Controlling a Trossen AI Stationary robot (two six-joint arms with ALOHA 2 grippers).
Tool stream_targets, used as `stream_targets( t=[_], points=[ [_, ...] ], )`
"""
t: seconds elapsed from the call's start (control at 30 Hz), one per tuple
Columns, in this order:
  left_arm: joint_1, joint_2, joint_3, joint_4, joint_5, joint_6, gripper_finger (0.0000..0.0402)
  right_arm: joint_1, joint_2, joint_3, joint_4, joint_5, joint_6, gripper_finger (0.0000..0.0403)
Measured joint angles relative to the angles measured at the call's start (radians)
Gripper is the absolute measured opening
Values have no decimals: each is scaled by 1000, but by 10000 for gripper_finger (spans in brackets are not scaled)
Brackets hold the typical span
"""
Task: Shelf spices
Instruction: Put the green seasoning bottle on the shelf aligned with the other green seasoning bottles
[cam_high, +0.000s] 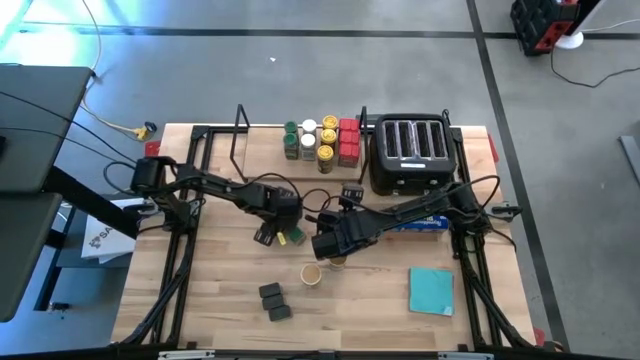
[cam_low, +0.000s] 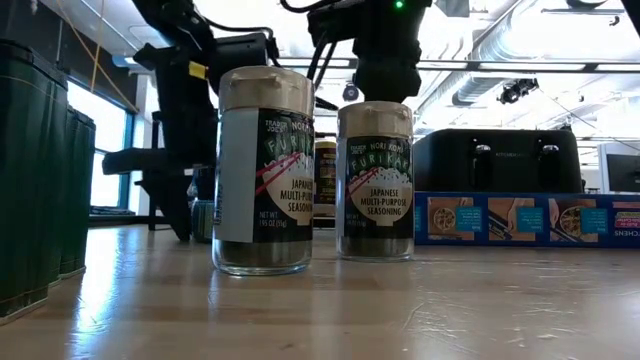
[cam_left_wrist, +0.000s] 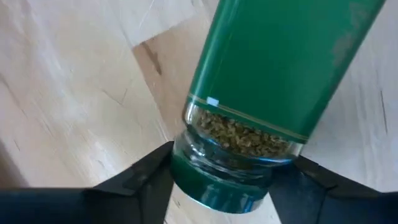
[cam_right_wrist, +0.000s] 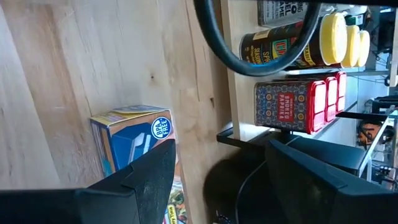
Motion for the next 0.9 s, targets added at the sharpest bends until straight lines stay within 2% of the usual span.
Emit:
stream_targets(
  t=[0.13,0.23,0.37,0.5,0.6,0.7,0.77,0.83,0.9],
  points=[
    [-16,-40,-1,-55,18,-76,149,10,0,0,-20,31,-2,243],
    [-29,-93,26,-153,22,-164,96,20,-11,-35,-35,126,-1,243],
    [-47,-157,127,-302,19,-264,38,12,-98,-213,19,157,44,243],
    [-59,-202,187,-336,19,-287,5,-9,-244,-434,211,138,44,243],
    [-60,-246,191,-339,24,-332,5,-34,-365,-572,508,18,-94,243],
    [-60,-291,191,-336,5,-448,10,-93,-440,-673,887,-256,-252,243],
    [-74,-324,183,-328,-35,-548,11,-131,-443,-698,1091,-415,-264,243],
    [-101,-362,157,-331,-117,-651,8,-156,-422,-681,1214,-507,-241,243],
    [-143,-412,115,-333,-218,-764,5,-167,-383,-621,1234,-565,-230,243]
  ],
)
